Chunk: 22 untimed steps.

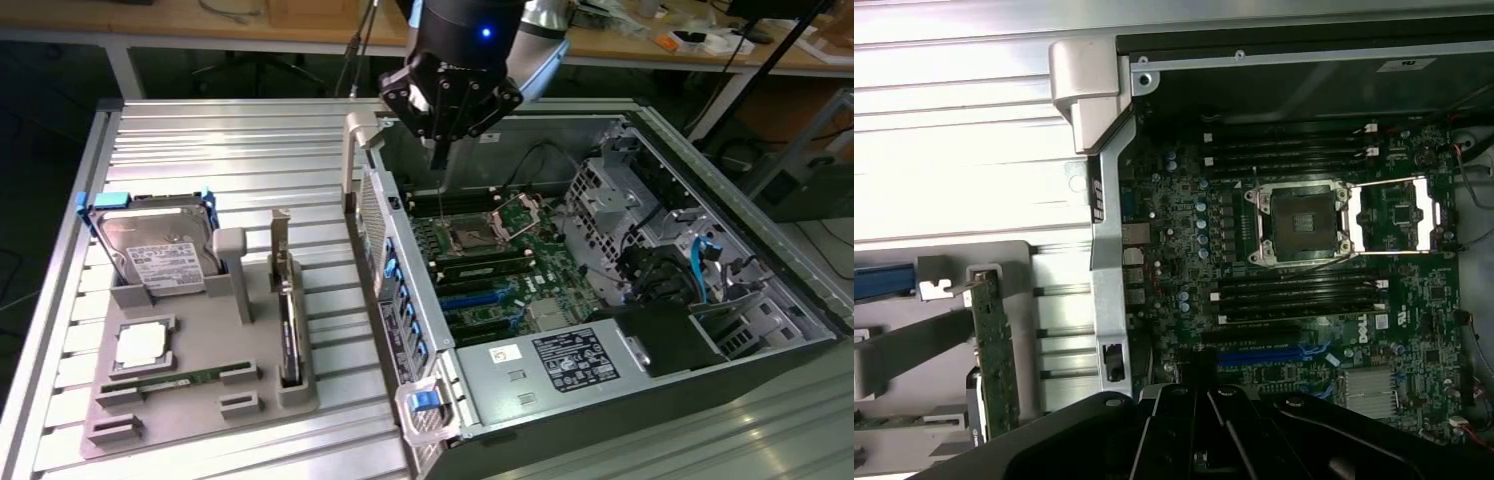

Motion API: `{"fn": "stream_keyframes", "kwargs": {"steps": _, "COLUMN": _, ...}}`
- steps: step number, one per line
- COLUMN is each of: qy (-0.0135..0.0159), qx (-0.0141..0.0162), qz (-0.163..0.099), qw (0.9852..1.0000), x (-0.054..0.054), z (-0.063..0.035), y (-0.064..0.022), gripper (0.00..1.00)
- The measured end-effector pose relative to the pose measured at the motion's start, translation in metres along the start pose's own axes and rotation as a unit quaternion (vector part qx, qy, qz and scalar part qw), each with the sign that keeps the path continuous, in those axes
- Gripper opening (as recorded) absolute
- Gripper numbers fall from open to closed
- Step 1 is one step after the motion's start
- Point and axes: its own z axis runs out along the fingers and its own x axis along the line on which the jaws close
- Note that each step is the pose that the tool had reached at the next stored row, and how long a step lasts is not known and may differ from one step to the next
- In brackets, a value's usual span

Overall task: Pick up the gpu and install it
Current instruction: 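Reach for the gpu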

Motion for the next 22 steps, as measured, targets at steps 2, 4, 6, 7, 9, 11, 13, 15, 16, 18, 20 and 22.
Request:
{"fn": "stream_keyframes", "kwargs": {"steps": 2, "qy": 0.0, "qx": 0.0, "qz": 0.0, "qw": 1.0, "x": 0.0004, "z": 0.0, "y": 0.0, "gripper": 0.11}}
{"fn": "stream_keyframes", "kwargs": {"steps": 4, "qy": 0.0, "qx": 0.0, "qz": 0.0, "qw": 1.0, "x": 0.0009, "z": 0.0, "y": -0.0001, "gripper": 0.11}}
{"fn": "stream_keyframes", "kwargs": {"steps": 6, "qy": 0.0, "qx": 0.0, "qz": 0.0, "qw": 1.0, "x": 0.0014, "z": 0.0, "y": -0.0001, "gripper": 0.11}}
{"fn": "stream_keyframes", "kwargs": {"steps": 7, "qy": 0.0, "qx": 0.0, "qz": 0.0, "qw": 1.0, "x": 0.0015, "z": 0.0, "y": -0.0001, "gripper": 0.11}}
{"fn": "stream_keyframes", "kwargs": {"steps": 9, "qy": 0.0, "qx": 0.0, "qz": 0.0, "qw": 1.0, "x": 0.0022, "z": 0.0, "y": -0.0002, "gripper": 0.11}}
{"fn": "stream_keyframes", "kwargs": {"steps": 11, "qy": 0.0, "qx": 0.0, "qz": 0.0, "qw": 1.0, "x": 0.0026, "z": 0.0, "y": -0.0002, "gripper": 0.11}}
{"fn": "stream_keyframes", "kwargs": {"steps": 13, "qy": 0.0, "qx": 0.0, "qz": 0.0, "qw": 1.0, "x": 0.003, "z": -0.0001, "y": -0.0002, "gripper": 0.11}}
{"fn": "stream_keyframes", "kwargs": {"steps": 15, "qy": 0.0, "qx": 0.0, "qz": 0.0, "qw": 1.0, "x": 0.0035, "z": -0.0001, "y": -0.0003, "gripper": 0.11}}
{"fn": "stream_keyframes", "kwargs": {"steps": 16, "qy": 0.0, "qx": 0.0, "qz": 0.0, "qw": 1.0, "x": 0.0038, "z": -0.0001, "y": -0.0003, "gripper": 0.11}}
{"fn": "stream_keyframes", "kwargs": {"steps": 18, "qy": 0.0, "qx": 0.0, "qz": 0.0, "qw": 1.0, "x": 0.0042, "z": -0.0001, "y": -0.0003, "gripper": 0.11}}
{"fn": "stream_keyframes", "kwargs": {"steps": 20, "qy": 0.0, "qx": 0.0, "qz": 0.0, "qw": 1.0, "x": 0.0046, "z": -0.0001, "y": -0.0004, "gripper": 0.11}}
{"fn": "stream_keyframes", "kwargs": {"steps": 22, "qy": 0.0, "qx": 0.0, "qz": 0.0, "qw": 1.0, "x": 0.0053, "z": -0.0001, "y": -0.0004, "gripper": 0.11}}
